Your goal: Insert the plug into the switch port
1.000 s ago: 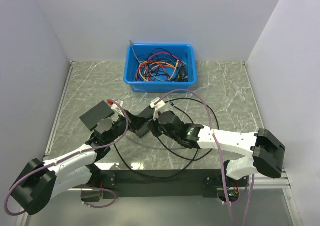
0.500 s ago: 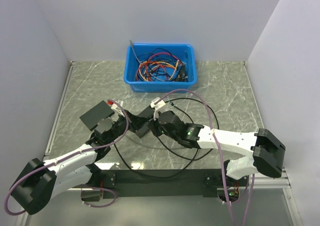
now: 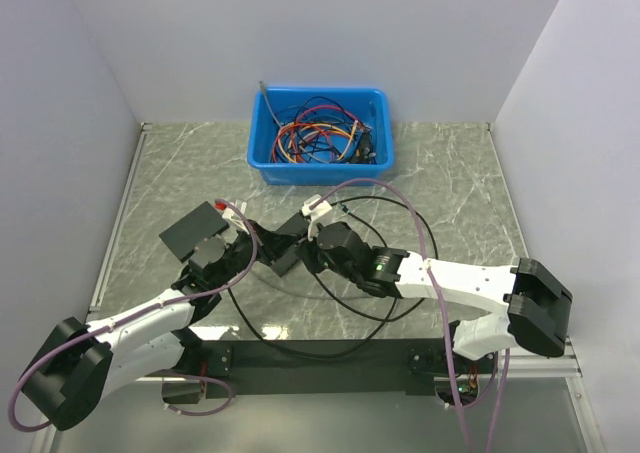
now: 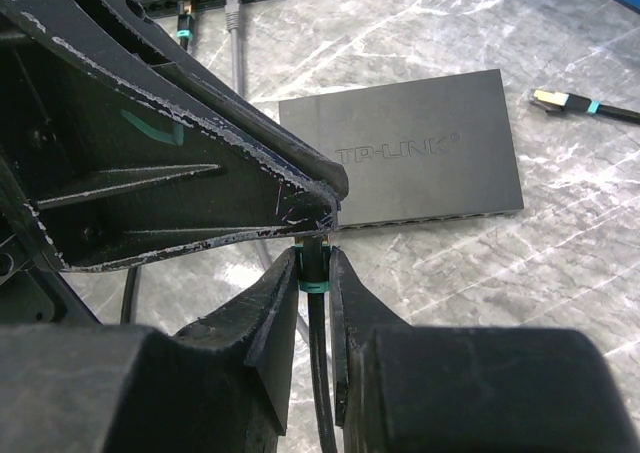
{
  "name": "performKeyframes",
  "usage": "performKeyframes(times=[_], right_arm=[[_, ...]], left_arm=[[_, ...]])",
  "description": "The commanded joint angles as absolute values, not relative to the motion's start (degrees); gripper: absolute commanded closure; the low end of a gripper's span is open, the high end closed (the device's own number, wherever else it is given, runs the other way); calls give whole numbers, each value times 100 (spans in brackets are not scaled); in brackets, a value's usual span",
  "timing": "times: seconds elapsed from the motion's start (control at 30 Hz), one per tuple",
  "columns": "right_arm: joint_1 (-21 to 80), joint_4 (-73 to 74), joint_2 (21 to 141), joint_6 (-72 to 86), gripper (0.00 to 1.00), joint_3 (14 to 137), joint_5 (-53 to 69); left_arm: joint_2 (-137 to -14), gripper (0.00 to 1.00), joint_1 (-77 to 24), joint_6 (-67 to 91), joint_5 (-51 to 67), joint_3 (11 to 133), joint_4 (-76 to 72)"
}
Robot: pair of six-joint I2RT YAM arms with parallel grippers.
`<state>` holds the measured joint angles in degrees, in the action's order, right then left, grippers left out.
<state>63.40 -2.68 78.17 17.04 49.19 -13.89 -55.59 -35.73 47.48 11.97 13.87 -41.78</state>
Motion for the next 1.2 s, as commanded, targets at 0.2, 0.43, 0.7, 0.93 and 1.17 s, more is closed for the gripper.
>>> performKeyframes(times=[0.2, 0.43, 0.7, 0.93, 1.17], right_arm=[[6390, -703, 6997, 1863, 100, 4623, -1564], [6381, -633, 6715, 1933, 100, 4474, -1564], [6390, -589, 6522, 1942, 100, 4421, -1591], [6381, -265, 6635, 2003, 100, 4404, -1739], [6284, 141, 7075, 2276, 100, 4325, -1881]], left_arm=[[-5651, 94, -3603, 4763, 616, 1459, -4043], [-6126, 92, -3595, 4896, 536, 1459, -4113], [-6477, 91, -3595, 4965, 273, 1617, -3824], [-6496, 48, -3507, 4896, 18, 1810, -3271], [-6135, 25, -2813, 4746, -62, 2109, -2505]])
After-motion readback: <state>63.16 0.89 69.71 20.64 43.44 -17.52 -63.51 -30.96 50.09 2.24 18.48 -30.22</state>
